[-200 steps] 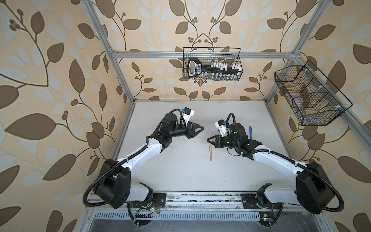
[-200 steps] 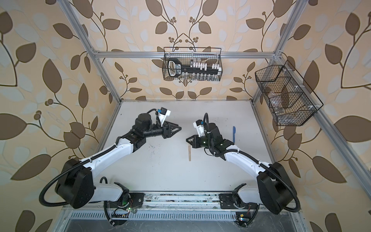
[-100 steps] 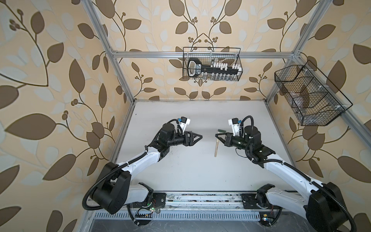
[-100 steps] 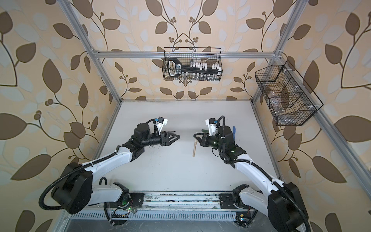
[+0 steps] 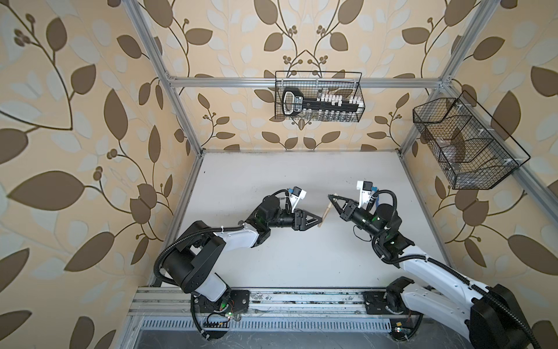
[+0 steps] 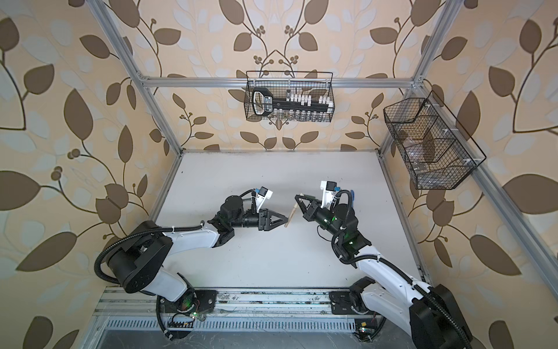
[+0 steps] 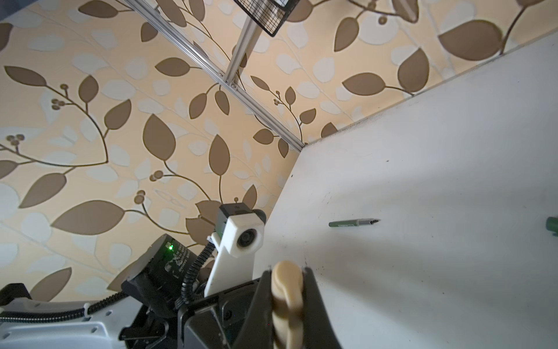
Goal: Insert the pens into the pen caps
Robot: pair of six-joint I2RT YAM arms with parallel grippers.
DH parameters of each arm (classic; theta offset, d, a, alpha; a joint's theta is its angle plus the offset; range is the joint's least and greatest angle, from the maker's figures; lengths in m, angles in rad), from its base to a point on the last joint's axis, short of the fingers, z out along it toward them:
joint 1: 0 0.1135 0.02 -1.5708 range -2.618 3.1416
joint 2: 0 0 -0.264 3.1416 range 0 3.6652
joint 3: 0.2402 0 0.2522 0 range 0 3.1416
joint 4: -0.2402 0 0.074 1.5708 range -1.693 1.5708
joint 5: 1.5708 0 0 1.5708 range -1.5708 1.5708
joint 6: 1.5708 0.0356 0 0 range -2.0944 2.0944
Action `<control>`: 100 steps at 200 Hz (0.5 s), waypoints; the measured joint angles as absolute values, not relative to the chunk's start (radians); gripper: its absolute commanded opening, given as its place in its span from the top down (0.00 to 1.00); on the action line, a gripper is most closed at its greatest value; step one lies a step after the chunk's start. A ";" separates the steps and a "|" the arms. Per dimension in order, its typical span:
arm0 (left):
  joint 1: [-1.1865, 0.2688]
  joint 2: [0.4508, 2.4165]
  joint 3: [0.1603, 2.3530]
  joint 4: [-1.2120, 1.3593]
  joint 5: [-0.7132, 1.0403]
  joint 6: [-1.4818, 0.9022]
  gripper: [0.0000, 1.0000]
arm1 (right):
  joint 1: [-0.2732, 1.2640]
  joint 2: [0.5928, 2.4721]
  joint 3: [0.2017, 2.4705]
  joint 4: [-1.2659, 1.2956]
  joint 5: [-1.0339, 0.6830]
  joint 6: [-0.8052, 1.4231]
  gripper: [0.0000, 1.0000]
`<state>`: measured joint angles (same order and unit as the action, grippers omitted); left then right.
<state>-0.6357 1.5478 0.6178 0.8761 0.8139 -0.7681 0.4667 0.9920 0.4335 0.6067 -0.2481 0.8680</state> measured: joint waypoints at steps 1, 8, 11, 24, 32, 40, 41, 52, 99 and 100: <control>-0.636 1.549 0.618 0.878 0.814 -0.767 0.52 | 0.467 0.992 0.434 0.609 -0.245 0.868 1.00; -0.636 1.558 0.618 0.895 0.816 -0.779 0.55 | 0.469 0.991 0.434 0.616 -0.236 0.871 1.00; -0.636 1.562 0.618 0.905 0.818 -0.787 0.55 | 0.470 0.990 0.433 0.618 -0.232 0.872 1.00; -0.636 1.572 0.618 0.934 0.826 -0.797 0.55 | 0.471 0.988 0.432 0.624 -0.216 0.873 1.00; -0.636 1.578 0.618 0.949 0.830 -0.805 0.56 | 0.471 0.988 0.432 0.626 -0.209 0.875 1.00; -0.637 1.582 0.618 0.959 0.831 -0.812 0.56 | 0.471 0.988 0.432 0.627 -0.203 0.875 1.00; -0.638 1.582 0.618 0.960 0.831 -0.813 0.56 | 0.471 0.988 0.432 0.627 -0.202 0.875 1.00; -0.643 1.589 0.618 0.976 0.833 -0.820 0.55 | 0.471 0.988 0.432 0.631 -0.194 0.875 1.00; -0.654 1.605 0.621 1.002 0.836 -0.839 0.54 | 0.471 0.989 0.432 0.641 -0.175 0.874 1.00; -0.654 1.606 0.621 1.002 0.836 -0.839 0.54 | 0.471 0.989 0.432 0.641 -0.175 0.874 1.00</control>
<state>-0.6540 1.6058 0.6209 1.0019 0.8356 -0.8387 0.4709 0.9886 0.4316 0.6411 -0.1749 0.8742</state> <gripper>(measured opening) 0.461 0.110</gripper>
